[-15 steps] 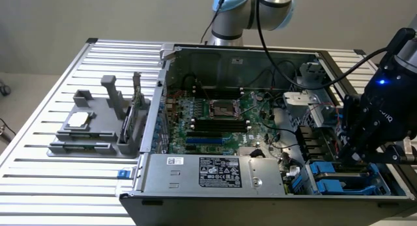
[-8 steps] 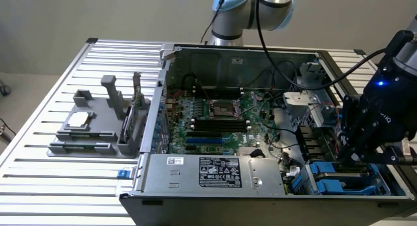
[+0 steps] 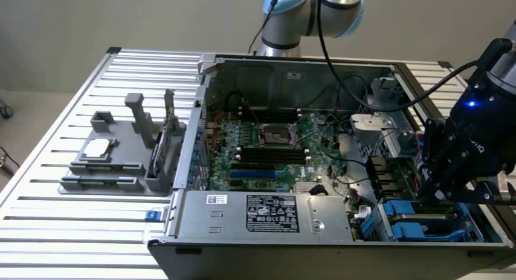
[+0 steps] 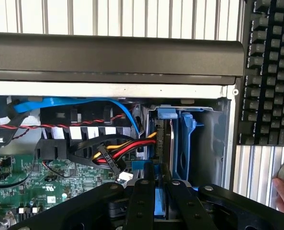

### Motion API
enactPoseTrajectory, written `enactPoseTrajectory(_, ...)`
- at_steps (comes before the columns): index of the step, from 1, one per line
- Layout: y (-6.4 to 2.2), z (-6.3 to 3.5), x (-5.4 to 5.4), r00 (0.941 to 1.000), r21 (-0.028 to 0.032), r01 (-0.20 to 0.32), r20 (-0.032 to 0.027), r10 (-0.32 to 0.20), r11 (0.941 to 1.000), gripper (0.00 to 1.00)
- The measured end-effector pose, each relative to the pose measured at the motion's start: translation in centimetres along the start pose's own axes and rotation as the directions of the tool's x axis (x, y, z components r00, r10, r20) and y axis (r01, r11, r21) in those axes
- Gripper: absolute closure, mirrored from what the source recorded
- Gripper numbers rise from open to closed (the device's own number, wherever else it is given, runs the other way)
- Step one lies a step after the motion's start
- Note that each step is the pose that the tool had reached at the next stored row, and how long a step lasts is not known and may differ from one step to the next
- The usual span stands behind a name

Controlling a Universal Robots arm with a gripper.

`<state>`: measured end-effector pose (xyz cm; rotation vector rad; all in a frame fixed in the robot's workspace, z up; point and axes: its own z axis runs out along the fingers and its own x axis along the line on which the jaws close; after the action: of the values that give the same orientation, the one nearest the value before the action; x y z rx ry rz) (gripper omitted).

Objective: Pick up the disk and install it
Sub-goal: 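Insert the second disk wire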

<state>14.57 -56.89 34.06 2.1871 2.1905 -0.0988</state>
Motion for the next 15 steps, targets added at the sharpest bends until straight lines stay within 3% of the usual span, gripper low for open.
enactPoseTrajectory(15,0.01,0.43,-0.31,1.0000,-0.0001,0.000,-0.0006,0.000,1.0000,0.84)
